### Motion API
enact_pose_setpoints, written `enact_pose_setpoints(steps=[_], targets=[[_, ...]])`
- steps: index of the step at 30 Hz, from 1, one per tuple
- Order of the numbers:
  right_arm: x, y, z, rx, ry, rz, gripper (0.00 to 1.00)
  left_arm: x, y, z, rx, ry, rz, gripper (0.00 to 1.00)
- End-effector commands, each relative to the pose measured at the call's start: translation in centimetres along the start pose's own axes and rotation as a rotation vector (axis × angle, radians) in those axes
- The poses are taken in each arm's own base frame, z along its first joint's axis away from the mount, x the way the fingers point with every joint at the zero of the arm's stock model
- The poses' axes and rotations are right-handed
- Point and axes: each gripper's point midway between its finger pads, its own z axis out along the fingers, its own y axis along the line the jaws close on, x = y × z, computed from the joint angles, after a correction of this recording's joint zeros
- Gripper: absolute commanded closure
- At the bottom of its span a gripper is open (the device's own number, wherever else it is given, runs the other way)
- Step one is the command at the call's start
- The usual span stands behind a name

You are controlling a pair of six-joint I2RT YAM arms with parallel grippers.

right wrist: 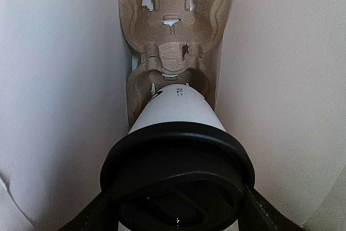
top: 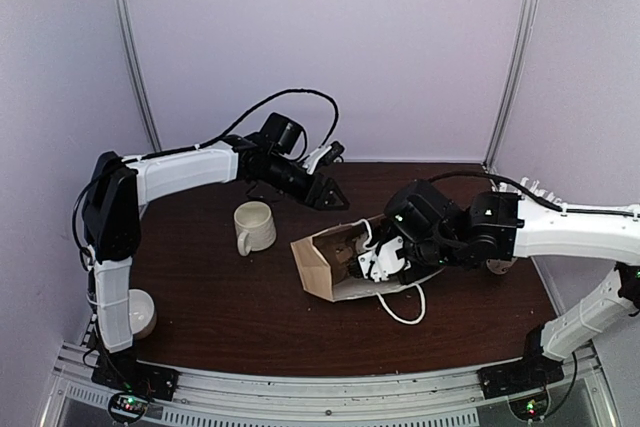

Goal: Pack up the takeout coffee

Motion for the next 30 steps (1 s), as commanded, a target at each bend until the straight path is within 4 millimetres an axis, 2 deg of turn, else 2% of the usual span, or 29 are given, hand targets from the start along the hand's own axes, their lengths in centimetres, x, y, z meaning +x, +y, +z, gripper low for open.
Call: enact_pose_setpoints(steps=[1, 7, 14, 22, 30], targets=[[0.0, -1.7, 0.4, 0.087, 0.003, 0.022, 0.32, -0.5, -2.3, -0.3, 0.047, -0.013, 0.063, 0.36], [0.0, -1.2, 1.3, 0.083, -0.004, 0.018, 0.31, 0.1, -4.0, 0.4, 0.086, 0.013, 0.088, 0.37], [0.8, 0.1, 2.4, 0.054, 0.006, 0.047, 0.29, -0.1, -5.4, 0.0, 0.106, 0.002, 0.138, 0.37], [1.2, 0.0, 3.4, 0.057, 0.009, 0.05, 0.3, 0.2, -6.1, 0.0, 0.124, 0.014, 0.16, 0.37], [0.7, 0.5, 4.2, 0.019, -0.011, 0.056, 0.29, 0.6, -5.8, 0.5, 0.127, 0.03, 0.155, 0.38]])
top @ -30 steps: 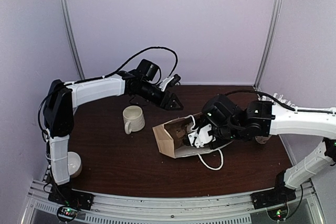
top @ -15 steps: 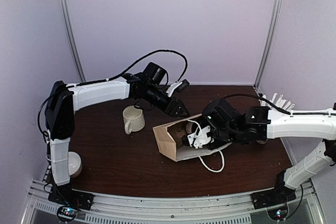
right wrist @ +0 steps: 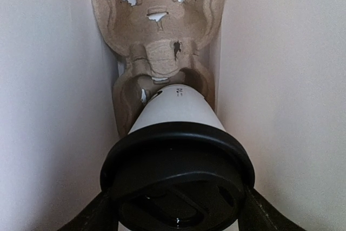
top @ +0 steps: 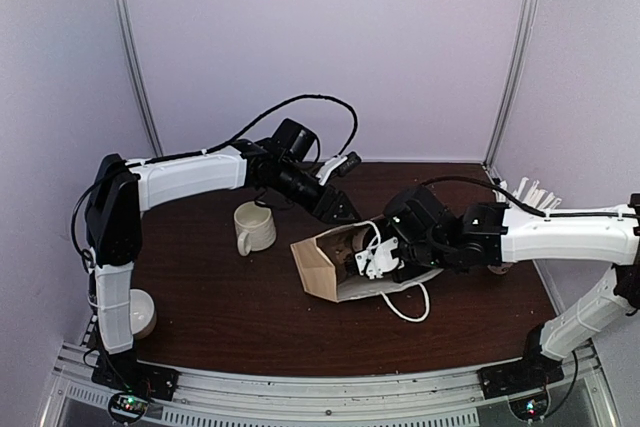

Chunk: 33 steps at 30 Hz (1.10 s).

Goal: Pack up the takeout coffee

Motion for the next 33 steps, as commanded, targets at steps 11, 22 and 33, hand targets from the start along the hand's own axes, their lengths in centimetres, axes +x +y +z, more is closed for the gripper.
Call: enact_pose_setpoints(steps=[11, 22, 33], targets=[[-0.4, 0.9, 2.2, -0.083, -0.005, 0.042, 0.29, -0.9, -1.7, -1.0, 0.031, -0.019, 0.056, 0.38], [-1.1, 1.6, 2.2, -0.29, -0.018, 0.088, 0.29, -1.7, 0.2, -2.8, -0.133, -0.035, 0.068, 0.37], [-0.8, 1.6, 3.0, -0.552, 0.031, 0.249, 0.33, -4.4, 4.0, -7.6, -0.283, -0.187, -0.056, 0.36]])
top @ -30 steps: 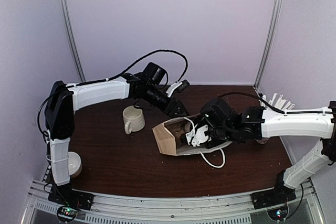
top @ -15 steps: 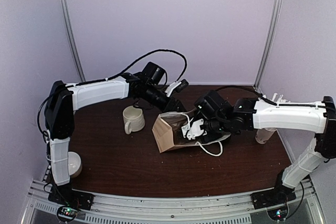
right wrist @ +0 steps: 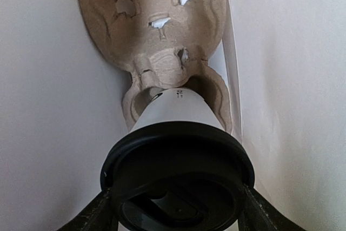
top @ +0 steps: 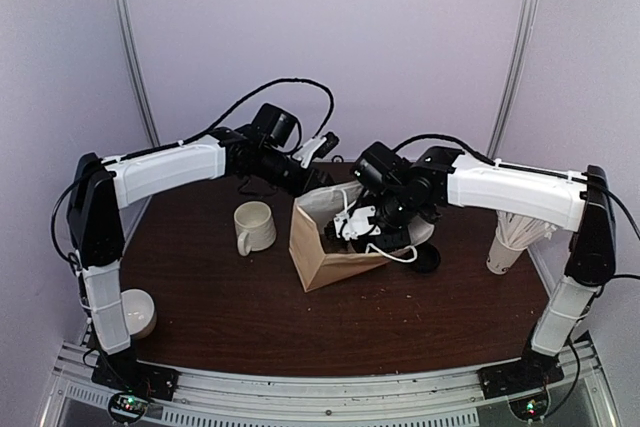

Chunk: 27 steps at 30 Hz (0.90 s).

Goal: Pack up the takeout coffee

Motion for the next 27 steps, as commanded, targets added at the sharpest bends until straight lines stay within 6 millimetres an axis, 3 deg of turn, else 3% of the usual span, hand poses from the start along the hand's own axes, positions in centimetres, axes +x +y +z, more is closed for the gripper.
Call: enact_pose_setpoints(steps=[1, 8, 13, 27], targets=[[0.7, 3.2, 0.7, -0.232, 0.012, 0.083, 0.33, -3.2, 1.7, -3.4, -0.064, -0.133, -0.035, 0.36], [0.1, 3.5, 0.1, -0.396, 0.008, 0.145, 0.33, -4.6, 2.0, -5.1, -0.032, -0.205, -0.06, 0.36], [0.2, 4.7, 0.2, -0.571, 0.063, 0.19, 0.35, -4.8, 1.9, -5.6, -0.041, -0.21, -0.042, 0.36], [1.0, 2.5, 4.3, -0.327, 0.057, 0.207, 0.35, -5.2, 1.4, -6.1, -0.025, -0.236, -0.028, 0.36]])
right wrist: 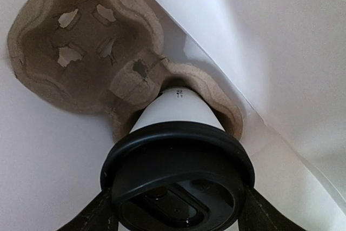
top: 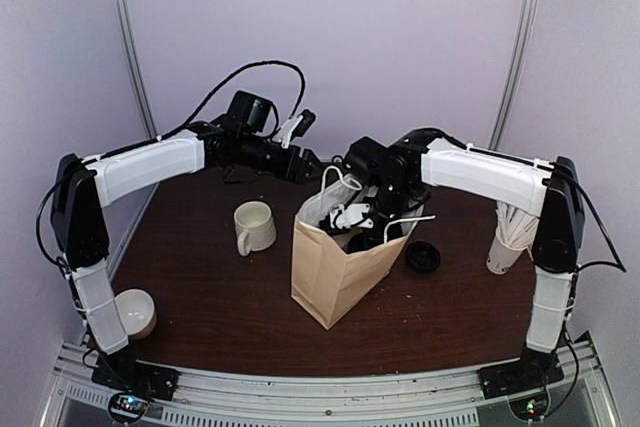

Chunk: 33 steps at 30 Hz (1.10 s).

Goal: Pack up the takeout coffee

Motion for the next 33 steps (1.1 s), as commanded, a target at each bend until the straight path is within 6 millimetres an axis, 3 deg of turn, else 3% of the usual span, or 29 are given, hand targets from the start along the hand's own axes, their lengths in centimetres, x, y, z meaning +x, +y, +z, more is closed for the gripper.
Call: enact_pose_setpoints(steps=[1, 8, 16, 21, 24, 27, 33], targets=[[1.7, 0.3, 3.2, 0.007, 0.067, 0.024, 0.35, -2.2, -1.6, -1.4, 0.035, -0.082, 0.047, 0.36], [3.3, 0.0, 6.4, 0.017, 0.167, 0.105, 0.33, -2.8, -1.9, -2.5, 0.012, -0.093, 0.087, 0.36], [1.8, 0.0, 5.8, 0.134, 0.17, 0.107, 0.35, -3.3, -2.6, -3.4, 0.019, -0.094, 0.118, 0.36], [2.1, -0.1, 6.9, 0.107, 0.166, 0.158, 0.34, -3.3, -3.2, -5.6, 0.01, -0.043, 0.151, 0.35], [1.7, -1.2, 6.2, 0.07, 0.094, 0.248, 0.34, -3.4, -3.2, -7.9, -0.022, -0.058, 0.152, 0.34], [1.0, -1.6, 5.5, 0.071, 0.027, 0.257, 0.32, -3.0, -4.3, -9.9, -0.007, -0.048, 0.161, 0.33], [0.2, -1.7, 4.2, 0.057, 0.003, 0.239, 0.28, 0.0, -8.7, -12.2, 0.199, 0.028, 0.183, 0.31]])
